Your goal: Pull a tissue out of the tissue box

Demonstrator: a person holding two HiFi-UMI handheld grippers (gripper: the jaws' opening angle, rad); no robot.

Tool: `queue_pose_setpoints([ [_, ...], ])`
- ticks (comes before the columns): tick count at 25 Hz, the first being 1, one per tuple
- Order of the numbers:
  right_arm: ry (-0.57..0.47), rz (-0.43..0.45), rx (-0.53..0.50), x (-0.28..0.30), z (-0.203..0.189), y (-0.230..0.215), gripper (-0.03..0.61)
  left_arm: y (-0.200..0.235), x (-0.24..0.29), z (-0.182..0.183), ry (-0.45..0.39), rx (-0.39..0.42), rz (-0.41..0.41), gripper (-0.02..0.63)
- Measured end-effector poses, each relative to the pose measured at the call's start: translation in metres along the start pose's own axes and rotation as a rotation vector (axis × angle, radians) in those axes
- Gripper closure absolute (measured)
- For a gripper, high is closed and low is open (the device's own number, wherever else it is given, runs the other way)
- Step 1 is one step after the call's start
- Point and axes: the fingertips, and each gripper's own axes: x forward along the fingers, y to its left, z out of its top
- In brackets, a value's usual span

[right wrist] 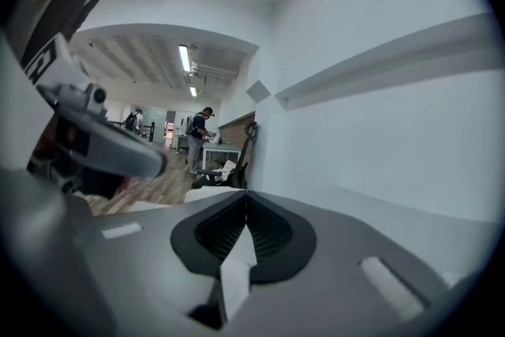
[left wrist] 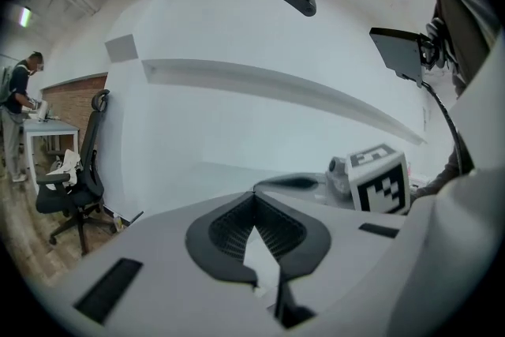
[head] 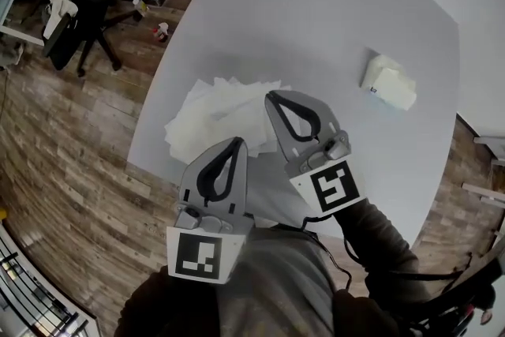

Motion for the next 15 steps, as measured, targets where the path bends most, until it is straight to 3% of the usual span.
queue_pose_setpoints([
  [3, 0.135, 0.021, 0.016, 0.001, -0.052, 0.041, 0.574, 0.008, -0.007, -0.007, 0.008, 0.002, 0.001, 0.612],
  [8, 0.247, 0.089, 0.080, 0.001, -0.107, 0.085, 0.541, 0.011, -0.018, -0.011, 0.021, 0.018, -0.011, 0.612],
  [10, 0.277, 0.120, 0.128, -0.007, -0.119, 0.097, 0.495, 0.008, -0.020, -0.012, 0.023, 0.020, -0.018, 0.612],
  [15, 0.239, 0.089, 0.175, -0.041, -0.113, 0.105, 0.491, -0.012, -0.021, -0.012, 0.004, 0.033, -0.038, 0.612],
])
